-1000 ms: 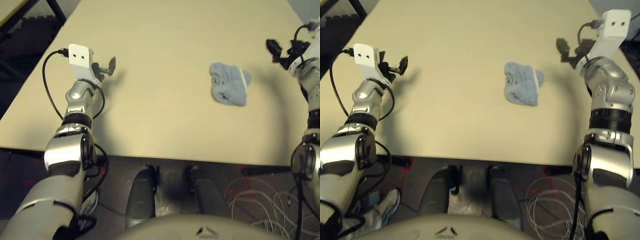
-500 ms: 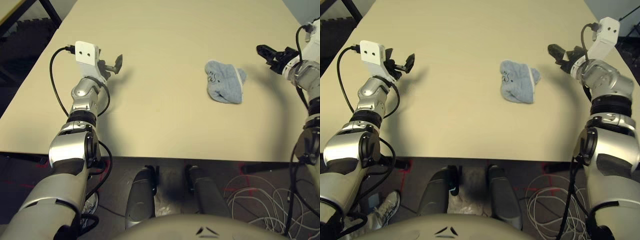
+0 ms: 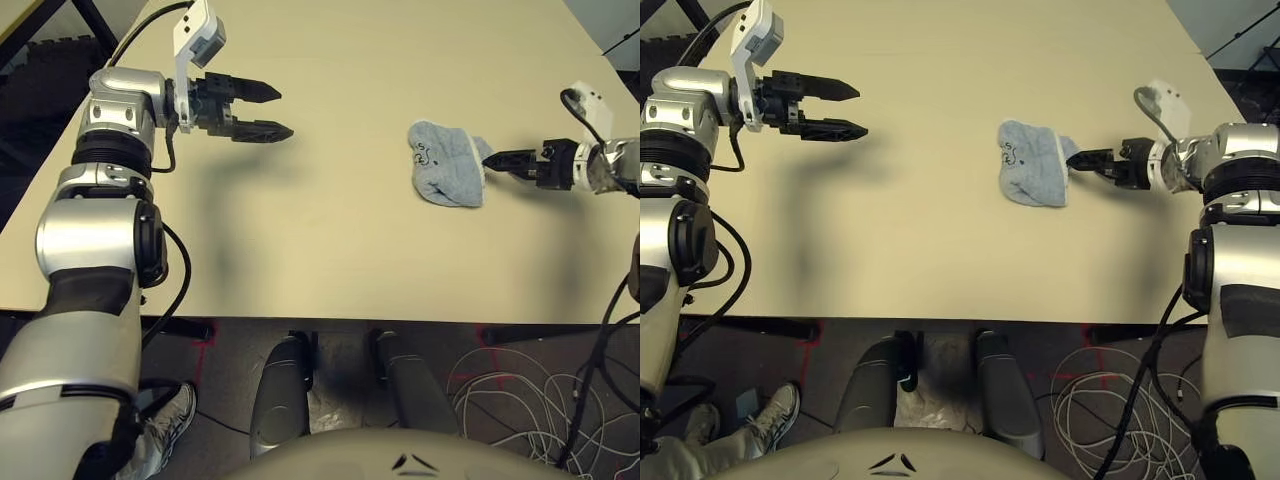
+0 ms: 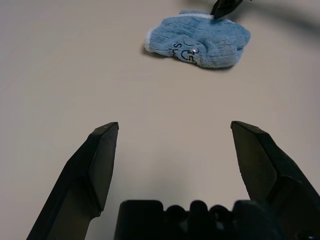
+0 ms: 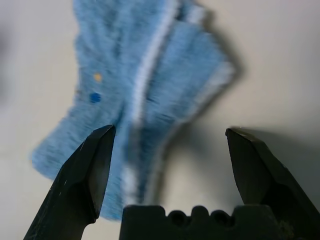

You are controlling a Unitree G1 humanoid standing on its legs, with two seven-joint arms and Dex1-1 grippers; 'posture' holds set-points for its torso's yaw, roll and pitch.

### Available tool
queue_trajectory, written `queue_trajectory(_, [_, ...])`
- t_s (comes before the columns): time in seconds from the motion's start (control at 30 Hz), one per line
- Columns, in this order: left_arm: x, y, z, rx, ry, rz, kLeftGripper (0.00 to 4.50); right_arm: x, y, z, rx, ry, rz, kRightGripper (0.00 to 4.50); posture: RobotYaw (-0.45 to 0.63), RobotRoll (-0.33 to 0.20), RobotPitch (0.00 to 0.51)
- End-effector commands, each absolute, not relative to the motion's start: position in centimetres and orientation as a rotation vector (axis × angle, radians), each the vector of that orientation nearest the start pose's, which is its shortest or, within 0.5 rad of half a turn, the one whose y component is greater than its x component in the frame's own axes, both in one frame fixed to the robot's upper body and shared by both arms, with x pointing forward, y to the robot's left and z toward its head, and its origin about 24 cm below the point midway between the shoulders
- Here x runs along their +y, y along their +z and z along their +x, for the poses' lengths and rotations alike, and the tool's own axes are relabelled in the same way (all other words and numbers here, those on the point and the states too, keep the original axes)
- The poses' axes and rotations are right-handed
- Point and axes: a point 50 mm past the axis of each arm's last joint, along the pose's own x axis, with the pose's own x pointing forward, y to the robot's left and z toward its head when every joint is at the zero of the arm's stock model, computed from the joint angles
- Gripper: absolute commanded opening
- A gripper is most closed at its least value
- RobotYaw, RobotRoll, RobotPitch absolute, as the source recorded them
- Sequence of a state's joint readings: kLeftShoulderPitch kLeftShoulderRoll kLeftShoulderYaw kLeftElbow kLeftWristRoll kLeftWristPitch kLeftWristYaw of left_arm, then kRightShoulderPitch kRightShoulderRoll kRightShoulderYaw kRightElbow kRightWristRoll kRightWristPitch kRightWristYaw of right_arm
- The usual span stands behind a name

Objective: Wipe the water off the table with a rag.

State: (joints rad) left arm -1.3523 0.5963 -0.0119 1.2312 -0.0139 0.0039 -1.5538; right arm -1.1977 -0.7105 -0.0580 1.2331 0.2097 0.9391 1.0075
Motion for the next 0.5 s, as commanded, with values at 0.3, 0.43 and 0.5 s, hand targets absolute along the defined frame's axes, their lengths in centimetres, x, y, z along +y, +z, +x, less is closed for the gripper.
queue_trajectory(0.3, [20.9,24.2,37.8,0.190,-1.295,0.384,4.50,-24.8,15.9,36.6,0.759,0.553,0.532,4.46,0.05,0.000,0.215])
queue_trajectory(0.43, [20.7,24.1,37.8,0.187,-1.302,0.378,4.50,-23.7,15.0,37.1,0.765,0.534,0.492,4.46,0.05,0.000,0.218])
queue_trajectory(0.5, [20.6,23.9,37.8,0.187,-1.306,0.376,4.50,-23.3,14.9,37.4,0.744,0.526,0.487,4.46,0.05,0.000,0.218])
